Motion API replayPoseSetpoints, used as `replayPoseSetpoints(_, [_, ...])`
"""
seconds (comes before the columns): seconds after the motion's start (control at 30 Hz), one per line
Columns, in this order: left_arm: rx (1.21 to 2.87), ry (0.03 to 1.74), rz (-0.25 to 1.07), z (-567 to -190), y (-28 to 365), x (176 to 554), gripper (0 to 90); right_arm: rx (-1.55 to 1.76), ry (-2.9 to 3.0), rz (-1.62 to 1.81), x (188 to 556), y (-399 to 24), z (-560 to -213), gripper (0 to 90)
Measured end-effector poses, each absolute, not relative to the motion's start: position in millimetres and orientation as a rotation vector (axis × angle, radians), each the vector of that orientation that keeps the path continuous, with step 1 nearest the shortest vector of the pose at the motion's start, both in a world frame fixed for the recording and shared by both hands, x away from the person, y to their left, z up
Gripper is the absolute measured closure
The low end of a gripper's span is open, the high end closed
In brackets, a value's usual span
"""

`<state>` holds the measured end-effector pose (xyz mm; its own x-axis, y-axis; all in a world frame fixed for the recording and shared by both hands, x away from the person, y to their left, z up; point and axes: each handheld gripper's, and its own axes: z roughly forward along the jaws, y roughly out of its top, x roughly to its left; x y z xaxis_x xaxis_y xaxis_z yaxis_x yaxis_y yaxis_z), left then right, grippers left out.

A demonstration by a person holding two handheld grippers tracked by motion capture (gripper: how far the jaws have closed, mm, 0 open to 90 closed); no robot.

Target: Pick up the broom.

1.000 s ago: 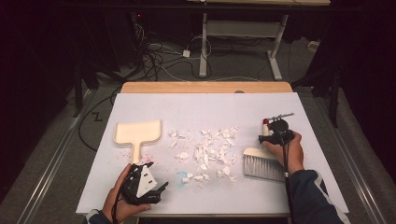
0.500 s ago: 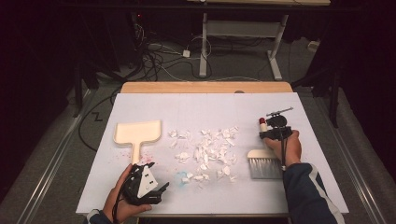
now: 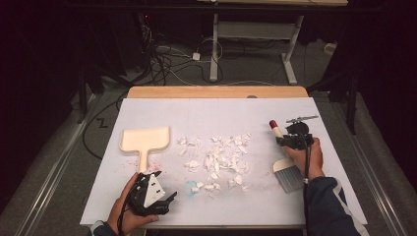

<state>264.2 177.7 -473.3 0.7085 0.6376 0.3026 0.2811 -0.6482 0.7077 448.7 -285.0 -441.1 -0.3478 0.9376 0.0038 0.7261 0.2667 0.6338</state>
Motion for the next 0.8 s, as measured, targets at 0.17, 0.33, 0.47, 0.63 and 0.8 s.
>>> replayPoseSetpoints(0.17, [2.273, 0.711, 0.725, -473, 178, 264, 17.8, 1.448, 2.081, 0.938, 427, -296, -422, 70.9])
replayPoseSetpoints(0.33, [2.270, 0.693, 0.720, -472, 175, 262, 17.8, 1.343, 1.989, 1.019, 398, -303, -400, 70.9])
replayPoseSetpoints(0.47, [2.252, 0.686, 0.706, -470, 171, 261, 17.8, 1.298, 1.965, 1.046, 385, -304, -390, 70.9])
replayPoseSetpoints(0.63, [2.212, 0.703, 0.687, -467, 167, 261, 17.6, 1.230, 1.930, 1.159, 366, -306, -369, 70.9])
replayPoseSetpoints(0.8, [2.121, 0.681, 0.621, -451, 153, 263, 17.9, 1.168, 1.889, 1.245, 347, -293, -349, 70.9])
